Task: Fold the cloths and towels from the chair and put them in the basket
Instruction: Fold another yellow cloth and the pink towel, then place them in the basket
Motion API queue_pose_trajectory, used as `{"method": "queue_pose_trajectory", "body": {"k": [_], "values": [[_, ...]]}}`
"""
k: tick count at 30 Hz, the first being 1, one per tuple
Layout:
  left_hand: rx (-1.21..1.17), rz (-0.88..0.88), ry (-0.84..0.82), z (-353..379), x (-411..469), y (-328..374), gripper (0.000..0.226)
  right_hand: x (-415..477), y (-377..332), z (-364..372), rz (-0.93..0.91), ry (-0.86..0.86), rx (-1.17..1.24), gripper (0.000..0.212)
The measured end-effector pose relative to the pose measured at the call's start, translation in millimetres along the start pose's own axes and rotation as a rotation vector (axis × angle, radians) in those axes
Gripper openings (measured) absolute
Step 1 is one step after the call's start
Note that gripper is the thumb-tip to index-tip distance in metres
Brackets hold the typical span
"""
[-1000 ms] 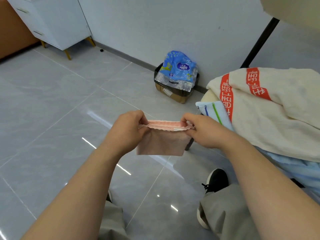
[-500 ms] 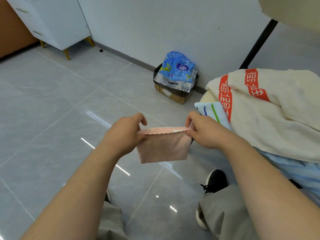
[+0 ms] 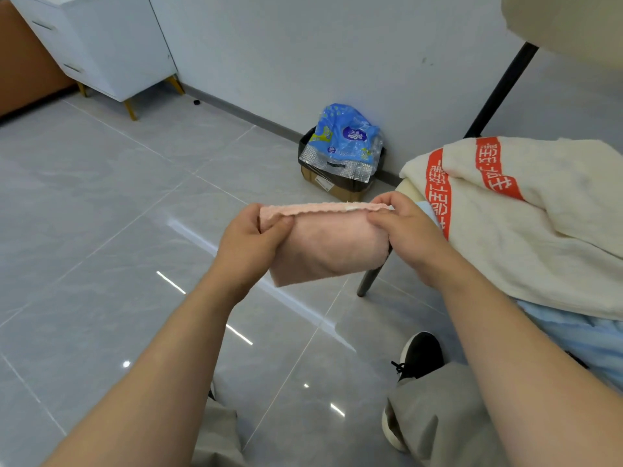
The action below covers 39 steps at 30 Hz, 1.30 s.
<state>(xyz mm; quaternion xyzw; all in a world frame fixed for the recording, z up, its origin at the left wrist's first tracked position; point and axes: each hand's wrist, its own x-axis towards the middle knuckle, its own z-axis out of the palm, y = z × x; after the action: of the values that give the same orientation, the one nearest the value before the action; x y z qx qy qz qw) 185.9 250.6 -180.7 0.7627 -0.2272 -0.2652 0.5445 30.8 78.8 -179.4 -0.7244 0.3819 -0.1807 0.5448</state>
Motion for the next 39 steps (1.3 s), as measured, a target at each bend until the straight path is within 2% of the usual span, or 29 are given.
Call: {"method": "queue_pose_trajectory", "body": {"k": [3,7,9,12,15,17,19,21,24,27,29,32,34,36,39], "values": [[-0.132,-0.027,0.111,12.2,-0.8,0.6,0.027,1.0,3.9,11.2,-0.03,0.142,0.113,0.008],[-0.237,-0.104,0.216,23.2,1.5,-0.2,0.041,-0.2,1.7,24.7,-0.094,0.268,0.08,0.021],[-0.124,-0.062,0.269,24.6,2.4,0.9,0.041,-2.6,1.0,26.9,-0.152,0.302,0.067,0.025],[0.135,0.055,0.315,24.9,-1.4,6.6,0.034,-8.7,-0.8,25.9,-0.236,0.334,-0.099,0.028],[0.186,0.071,0.316,24.2,-3.6,6.4,0.035,-12.6,-3.5,24.3,-0.288,0.364,-0.209,0.03],[0.011,-0.082,0.199,20.3,-0.6,4.2,0.041,-12.1,-3.0,23.6,-0.288,0.385,-0.211,0.031],[-0.331,-0.351,-0.042,14.2,-0.2,7.7,0.037,-10.2,-2.7,20.7,-0.272,0.403,-0.193,0.032],[-0.503,-0.489,-0.209,11.5,-3.3,9.3,0.032,-7.4,-2.6,17.2,-0.221,0.403,-0.127,0.033],[-0.41,-0.369,-0.132,15.5,-0.9,1.9,0.027,-2.4,-2.0,15.2,0.028,0.304,0.138,0.035],[-0.303,-0.217,-0.01,16.1,0.1,-1.2,0.025,-4.6,-6.8,10.4,0.438,0.025,0.597,0.031],[-0.228,-0.153,0.046,15.7,-0.8,-0.5,0.021,-6.6,-8.6,5.2,0.56,-0.101,0.678,0.027],[-0.141,-0.087,0.093,16.3,-4.4,4.5,0.017,-7.5,-9.6,1.3,0.563,-0.173,0.7,0.014],[-0.01,-0.038,0.124,16.8,-5.2,6.0,0.018,-5.6,-7.1,3.6,0.475,-0.161,0.63,0.018],[0.123,0.011,0.137,17.9,-4.9,5.6,0.02,-2.4,-1.4,8.9,0.345,-0.057,0.456,0.019],[0.175,0.023,0.144,17.9,-3.9,4.6,0.021,-3.8,1.5,15.1,0.127,0.056,0.079,0.015]]}}
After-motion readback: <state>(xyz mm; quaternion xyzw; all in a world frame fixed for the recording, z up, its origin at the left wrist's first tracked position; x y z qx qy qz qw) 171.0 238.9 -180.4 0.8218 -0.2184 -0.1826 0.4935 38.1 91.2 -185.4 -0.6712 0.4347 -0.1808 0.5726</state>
